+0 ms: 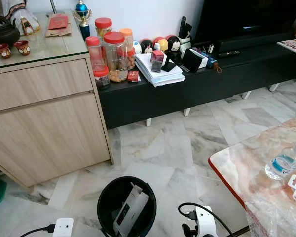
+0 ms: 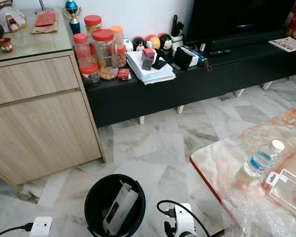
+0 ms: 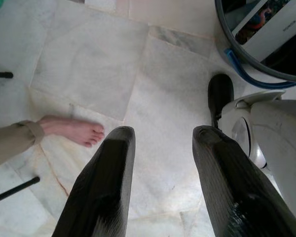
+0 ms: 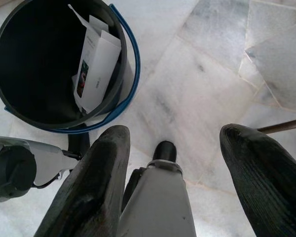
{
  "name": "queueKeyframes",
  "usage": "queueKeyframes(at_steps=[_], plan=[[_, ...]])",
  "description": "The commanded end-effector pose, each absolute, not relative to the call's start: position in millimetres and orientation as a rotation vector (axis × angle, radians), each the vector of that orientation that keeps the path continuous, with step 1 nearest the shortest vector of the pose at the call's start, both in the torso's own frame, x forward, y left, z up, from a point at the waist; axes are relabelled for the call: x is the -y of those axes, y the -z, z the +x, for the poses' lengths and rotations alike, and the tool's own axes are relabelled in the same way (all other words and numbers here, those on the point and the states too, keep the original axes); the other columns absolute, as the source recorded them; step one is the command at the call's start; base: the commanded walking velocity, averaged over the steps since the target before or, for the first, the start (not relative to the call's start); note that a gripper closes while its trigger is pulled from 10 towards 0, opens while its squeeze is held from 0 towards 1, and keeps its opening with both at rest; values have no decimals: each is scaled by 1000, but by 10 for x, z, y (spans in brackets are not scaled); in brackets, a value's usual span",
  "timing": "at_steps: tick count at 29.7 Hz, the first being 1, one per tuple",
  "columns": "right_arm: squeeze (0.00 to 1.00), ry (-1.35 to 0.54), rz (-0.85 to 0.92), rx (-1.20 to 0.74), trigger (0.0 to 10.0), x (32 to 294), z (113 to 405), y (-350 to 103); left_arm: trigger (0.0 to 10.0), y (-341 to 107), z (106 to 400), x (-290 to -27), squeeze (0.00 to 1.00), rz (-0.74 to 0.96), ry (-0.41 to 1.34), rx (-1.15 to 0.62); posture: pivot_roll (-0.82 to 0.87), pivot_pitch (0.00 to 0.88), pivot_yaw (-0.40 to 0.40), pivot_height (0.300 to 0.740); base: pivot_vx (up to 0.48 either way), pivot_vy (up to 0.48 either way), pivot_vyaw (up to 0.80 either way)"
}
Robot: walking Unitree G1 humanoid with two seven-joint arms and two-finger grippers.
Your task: Picking trash to rubbish bin
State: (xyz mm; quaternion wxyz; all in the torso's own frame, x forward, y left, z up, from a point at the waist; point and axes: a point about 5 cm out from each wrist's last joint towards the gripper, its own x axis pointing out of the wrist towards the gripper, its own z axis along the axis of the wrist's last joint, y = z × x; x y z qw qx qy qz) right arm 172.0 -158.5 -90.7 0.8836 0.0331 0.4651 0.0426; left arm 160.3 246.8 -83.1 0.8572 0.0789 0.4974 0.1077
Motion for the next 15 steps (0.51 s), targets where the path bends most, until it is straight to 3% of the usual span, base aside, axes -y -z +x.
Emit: queueKeyframes(at_steps=[1, 15], plan=[[0, -64, 87, -974, 10000, 1603, 1692, 919, 10000, 831, 1589, -2488, 0, 165, -236, -1047, 40, 8, -25, 740, 0, 0, 0], [0, -80, 73, -971, 10000, 1565, 1733, 904, 10000, 814, 1630, -2478, 0, 159, -228, -1022, 43, 0, -30, 740, 0, 0, 0]])
